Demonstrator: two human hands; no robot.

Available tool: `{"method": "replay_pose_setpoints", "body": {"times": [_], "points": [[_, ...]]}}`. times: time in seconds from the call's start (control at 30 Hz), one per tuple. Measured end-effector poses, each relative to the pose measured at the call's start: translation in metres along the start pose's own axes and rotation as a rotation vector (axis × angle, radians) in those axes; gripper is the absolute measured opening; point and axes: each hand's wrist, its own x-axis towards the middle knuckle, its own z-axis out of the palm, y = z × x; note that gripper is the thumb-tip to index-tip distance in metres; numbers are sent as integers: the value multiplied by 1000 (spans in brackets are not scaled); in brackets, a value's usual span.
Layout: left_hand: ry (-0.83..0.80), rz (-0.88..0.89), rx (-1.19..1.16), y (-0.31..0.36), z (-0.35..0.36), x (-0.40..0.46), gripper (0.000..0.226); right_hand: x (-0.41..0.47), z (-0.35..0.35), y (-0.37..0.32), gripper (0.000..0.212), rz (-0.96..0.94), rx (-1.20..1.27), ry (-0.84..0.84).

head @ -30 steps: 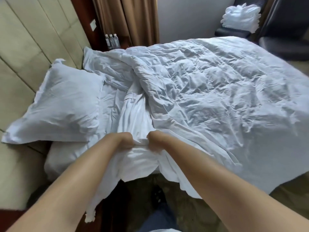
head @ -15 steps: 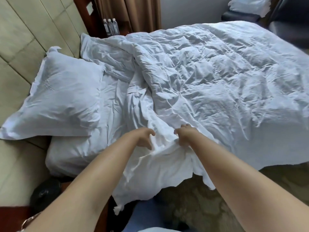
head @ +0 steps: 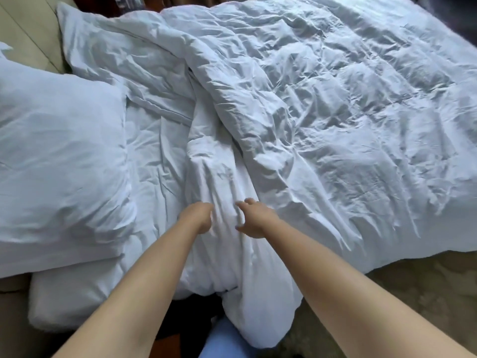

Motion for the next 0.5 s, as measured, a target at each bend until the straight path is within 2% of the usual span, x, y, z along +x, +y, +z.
{"method": "replay_pose_setpoints", "body": {"times": [0.07,0.2,0.27,0.37,0.43,0.5], "points": [[-11,-41,-121,-20,-1,28,49,28,3,-15,72,-5,10,-21],[48,-95,-516,-45,-1,67,78,73,20,-38,100,86,31,-109],[48,-124,-766,-53,2,83,76,92,31,-48,111,162,57,-144],[-143,-130,-1193,-58,-1,97,43,114,45,-62,120,246,103,-151],[-286,-101,-1330,-53,-8,101,44,125,55,-68,120,307,131,-140],[-358,-31,-1346,-46,-15,103,51,132,59,-67,101,364,113,-46]]}}
